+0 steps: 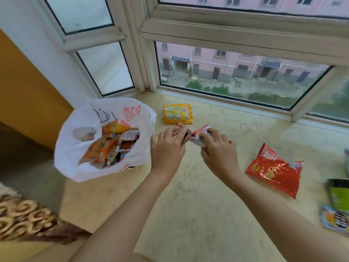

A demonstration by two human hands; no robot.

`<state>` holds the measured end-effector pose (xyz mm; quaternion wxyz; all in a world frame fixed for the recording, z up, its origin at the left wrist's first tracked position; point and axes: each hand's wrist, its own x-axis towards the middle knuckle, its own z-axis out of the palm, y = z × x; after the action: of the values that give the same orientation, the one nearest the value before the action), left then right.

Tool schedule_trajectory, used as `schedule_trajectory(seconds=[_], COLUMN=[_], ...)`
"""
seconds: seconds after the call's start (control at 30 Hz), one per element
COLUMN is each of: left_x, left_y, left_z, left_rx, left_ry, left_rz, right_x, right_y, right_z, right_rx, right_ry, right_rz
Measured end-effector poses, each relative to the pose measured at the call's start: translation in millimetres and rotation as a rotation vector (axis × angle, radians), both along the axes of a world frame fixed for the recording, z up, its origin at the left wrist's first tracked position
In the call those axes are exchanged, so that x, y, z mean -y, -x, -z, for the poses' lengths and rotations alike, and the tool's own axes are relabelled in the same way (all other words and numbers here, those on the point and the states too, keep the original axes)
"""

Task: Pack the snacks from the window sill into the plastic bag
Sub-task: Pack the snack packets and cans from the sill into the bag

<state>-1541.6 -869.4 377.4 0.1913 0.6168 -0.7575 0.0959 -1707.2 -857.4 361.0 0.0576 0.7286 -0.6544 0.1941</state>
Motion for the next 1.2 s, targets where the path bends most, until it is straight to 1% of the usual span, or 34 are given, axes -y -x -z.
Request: schedule_trajectory(seconds=[0.1, 0.23, 0.4, 0.47, 0.57, 0.7, 0.83, 1.0, 1.1, 1.2], left_x=[-36, -55, -53, -45, -24, 12, 41, 69, 78, 84], left_y=[-23, -59, -107, -128, -163, -207, -239, -264, -274, -280], left_z=[-18, -38, -48, -45, -36, -25, -7, 24, 39, 49], left_rx=[0.009, 0.007, -0.022, -0.036, -0.074, -0.081, -0.121, -0.120, -0.134, -0.132], left_ry=[-0.016, -0.068, -0.119, -0.127, -0.193, -0.369, -0.474, -0.613, -0.654, -0.611], left_rz=[-0.026, -0.086, -0.142, -0.160, -0.164, -0.214, -0.230, -0.230, -0.237, -0.209], right_x=[-25, -46, -46, -39, -25, 7, 42, 74, 87, 97], right_y=[-21, -51, -96, -121, -161, -214, -256, -289, -299, -304], right_z=[-20, -36, -53, -58, -60, -51, -31, -4, 13, 26], right_rx=[0.060, 0.081, 0.074, 0.072, 0.043, 0.034, -0.017, -0.085, -0.118, -0.137], right_ry=[0.034, 0.036, 0.036, 0.028, 0.016, -0.072, -0.181, -0.267, -0.297, -0.324], right_rz=[0.001, -0.018, -0.041, -0.047, -0.053, -0.029, -0.004, 0.022, 0.026, 0.014])
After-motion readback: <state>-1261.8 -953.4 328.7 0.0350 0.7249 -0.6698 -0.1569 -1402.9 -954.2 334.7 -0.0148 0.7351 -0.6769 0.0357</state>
